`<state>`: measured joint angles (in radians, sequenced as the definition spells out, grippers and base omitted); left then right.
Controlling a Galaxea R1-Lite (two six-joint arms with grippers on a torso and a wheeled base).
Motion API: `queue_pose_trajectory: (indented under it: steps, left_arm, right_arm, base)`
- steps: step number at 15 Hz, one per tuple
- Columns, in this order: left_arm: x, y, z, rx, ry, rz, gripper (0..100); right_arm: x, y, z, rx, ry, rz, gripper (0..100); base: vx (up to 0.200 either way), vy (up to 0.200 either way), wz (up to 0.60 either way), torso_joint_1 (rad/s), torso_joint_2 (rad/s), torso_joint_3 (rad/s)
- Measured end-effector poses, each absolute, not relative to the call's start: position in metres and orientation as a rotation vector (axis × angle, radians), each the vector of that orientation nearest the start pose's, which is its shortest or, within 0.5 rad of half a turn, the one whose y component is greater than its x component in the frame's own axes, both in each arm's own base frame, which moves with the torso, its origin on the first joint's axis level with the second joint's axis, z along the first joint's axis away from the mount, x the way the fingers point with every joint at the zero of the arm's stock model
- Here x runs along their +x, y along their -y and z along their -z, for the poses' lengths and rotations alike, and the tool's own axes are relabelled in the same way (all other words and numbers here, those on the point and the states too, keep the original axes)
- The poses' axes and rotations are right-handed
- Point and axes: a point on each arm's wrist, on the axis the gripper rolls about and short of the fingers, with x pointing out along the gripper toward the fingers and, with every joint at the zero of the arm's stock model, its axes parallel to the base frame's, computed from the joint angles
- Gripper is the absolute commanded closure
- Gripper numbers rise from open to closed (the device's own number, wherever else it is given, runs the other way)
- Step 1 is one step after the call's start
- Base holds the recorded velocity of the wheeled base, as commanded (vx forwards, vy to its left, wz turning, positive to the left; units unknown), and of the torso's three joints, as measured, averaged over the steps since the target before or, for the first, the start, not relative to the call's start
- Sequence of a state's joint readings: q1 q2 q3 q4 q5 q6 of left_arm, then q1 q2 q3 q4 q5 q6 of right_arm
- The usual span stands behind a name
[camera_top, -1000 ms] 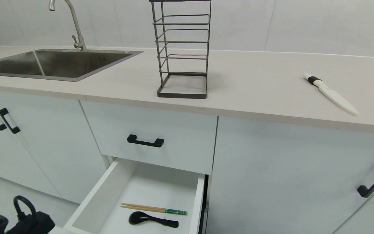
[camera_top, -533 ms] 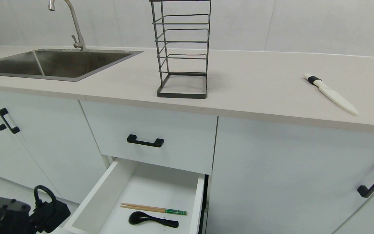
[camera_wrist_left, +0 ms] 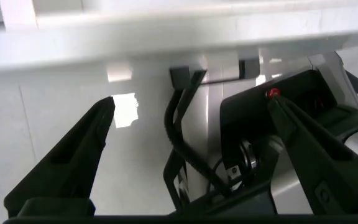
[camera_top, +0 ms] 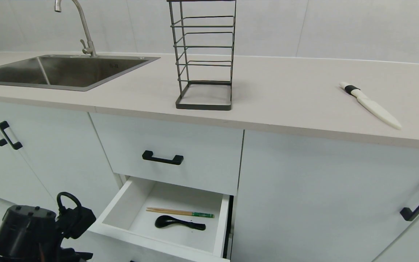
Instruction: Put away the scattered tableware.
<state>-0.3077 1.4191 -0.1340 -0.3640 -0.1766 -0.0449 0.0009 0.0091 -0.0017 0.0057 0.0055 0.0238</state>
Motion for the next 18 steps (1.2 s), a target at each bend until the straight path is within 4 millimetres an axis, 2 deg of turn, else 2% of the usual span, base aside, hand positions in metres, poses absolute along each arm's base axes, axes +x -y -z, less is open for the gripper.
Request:
queue_pose_trajectory:
  steps: [4,10,13,18]
  left_arm:
    - [0.156,0.053,-0.066,0.007,-0.811,0.432,0]
    - [0.193,0.063,-0.046,0.011,-0.649,0.408,0]
    - [0.200,0.065,-0.035,0.012,-0.669,0.407,0]
    - [0.229,0.073,-0.031,-0.004,-0.590,0.406,0]
  right_arm:
    - [-0.022,0.000,-0.076,0.023,-0.013,-0.007,0]
    - [-0.022,0.000,-0.076,0.023,-0.013,-0.007,0]
    - [-0.022,0.000,-0.076,0.024,-0.014,-0.007,0]
    - [-0.022,0.000,-0.076,0.023,-0.013,-0.007,0]
  base:
    - [0.000,0.000,0.00,0.000,0.00,0.000]
    - [0.000,0.000,0.00,0.000,0.00,0.000]
    - [0.000,0.000,0.00,0.000,0.00,0.000]
    - [0.000,0.000,0.00,0.000,0.00,0.000]
